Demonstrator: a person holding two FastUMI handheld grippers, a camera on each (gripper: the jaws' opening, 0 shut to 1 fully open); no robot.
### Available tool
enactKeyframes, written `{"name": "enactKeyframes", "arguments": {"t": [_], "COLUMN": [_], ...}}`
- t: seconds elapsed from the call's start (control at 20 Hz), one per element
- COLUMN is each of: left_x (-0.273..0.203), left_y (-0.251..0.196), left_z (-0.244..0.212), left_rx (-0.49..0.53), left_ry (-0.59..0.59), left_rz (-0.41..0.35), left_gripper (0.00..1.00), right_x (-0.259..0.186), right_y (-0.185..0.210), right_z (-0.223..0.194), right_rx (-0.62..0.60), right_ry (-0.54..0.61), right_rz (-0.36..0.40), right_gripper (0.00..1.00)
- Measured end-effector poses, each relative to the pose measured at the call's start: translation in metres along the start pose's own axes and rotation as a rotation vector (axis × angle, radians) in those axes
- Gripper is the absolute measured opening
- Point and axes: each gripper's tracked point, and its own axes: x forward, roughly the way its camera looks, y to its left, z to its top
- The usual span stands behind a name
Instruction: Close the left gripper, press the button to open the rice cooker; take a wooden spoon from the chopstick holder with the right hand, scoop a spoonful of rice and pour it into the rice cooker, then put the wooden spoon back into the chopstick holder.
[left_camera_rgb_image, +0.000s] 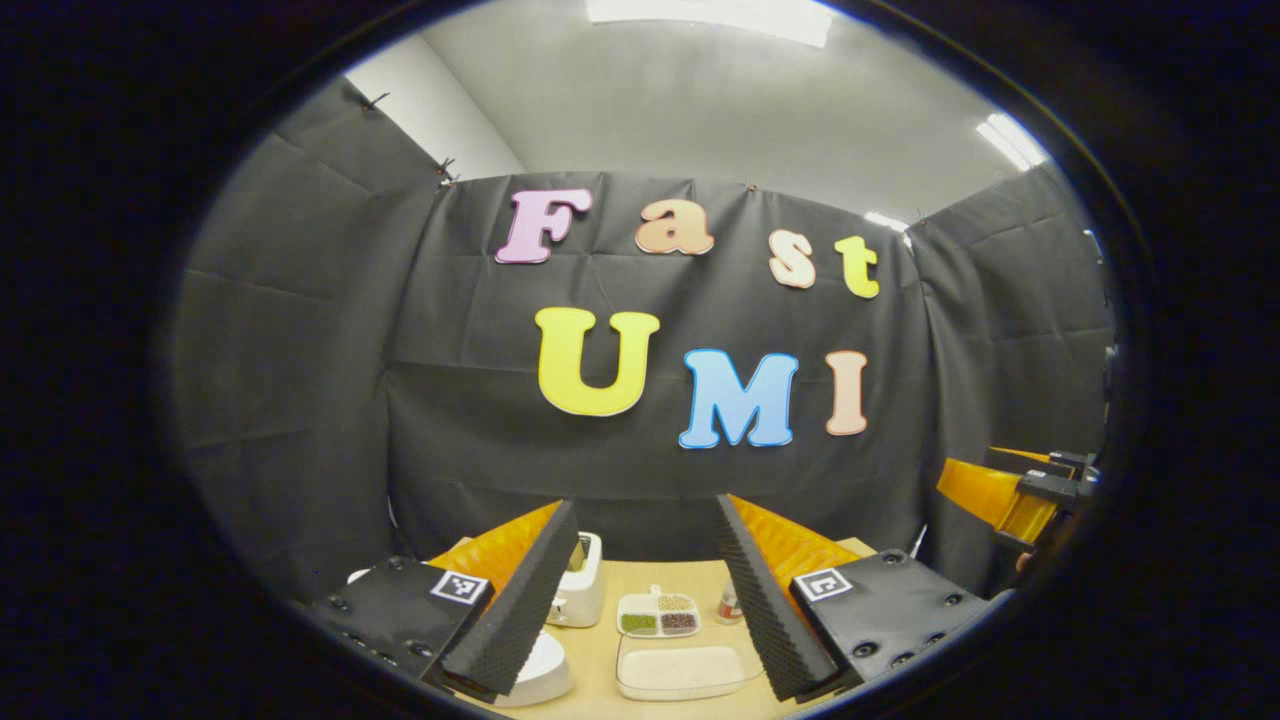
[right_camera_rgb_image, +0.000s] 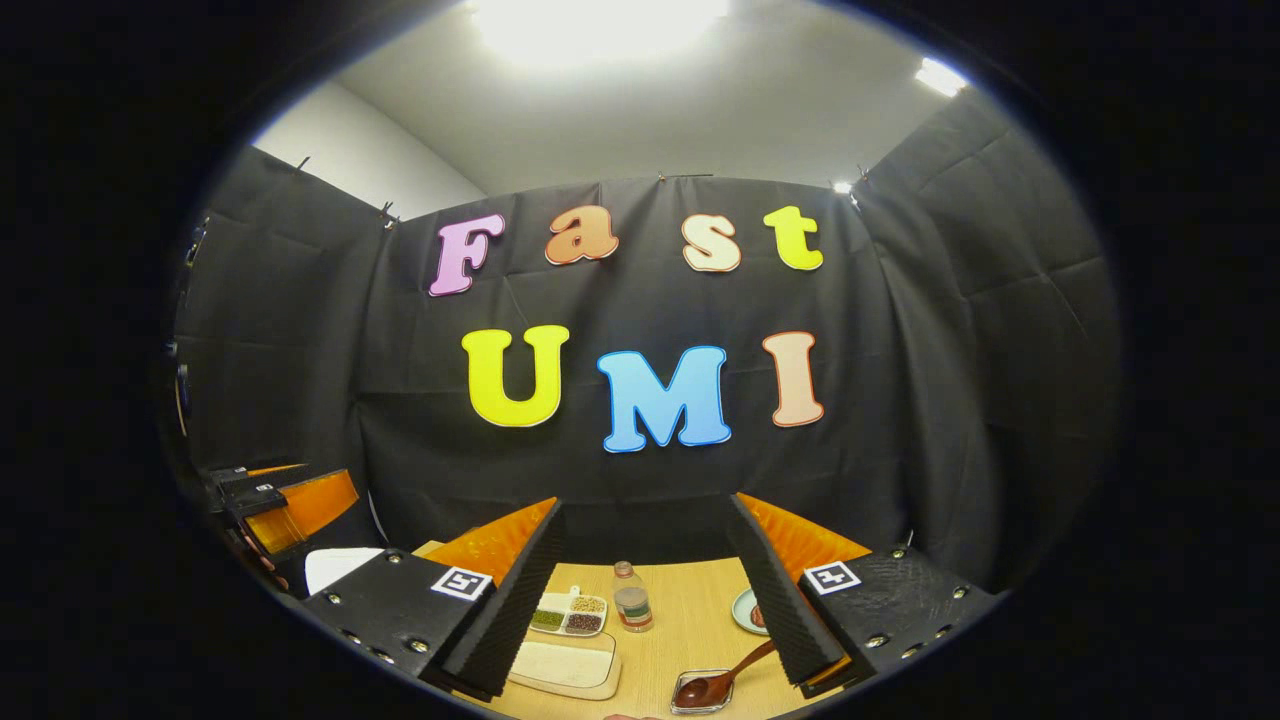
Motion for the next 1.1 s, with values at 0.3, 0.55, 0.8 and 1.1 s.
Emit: {"name": "enactKeyframes", "arguments": {"t": [0.3,0.55,0.8,1.1], "left_x": [-0.002,-0.010,-0.014,-0.016], "left_y": [0.010,0.001,-0.043,-0.096], "left_z": [-0.008,-0.001,0.005,0.004], "left_rx": [-0.009,0.000,-0.010,-0.029], "left_ry": [0.015,-0.001,-0.014,-0.016], "left_rz": [-0.018,0.006,0.024,0.062], "left_gripper": [0.95,0.95,0.96,0.95], "right_x": [-0.004,-0.006,-0.009,-0.010], "right_y": [0.014,0.013,-0.013,-0.060], "right_z": [0.004,0.004,0.010,0.015], "right_rx": [-0.004,0.007,0.010,0.051], "right_ry": [-0.008,-0.009,-0.017,-0.008], "right_rz": [-0.004,0.031,0.075,0.128], "right_gripper": [0.98,0.98,0.98,0.93]}}
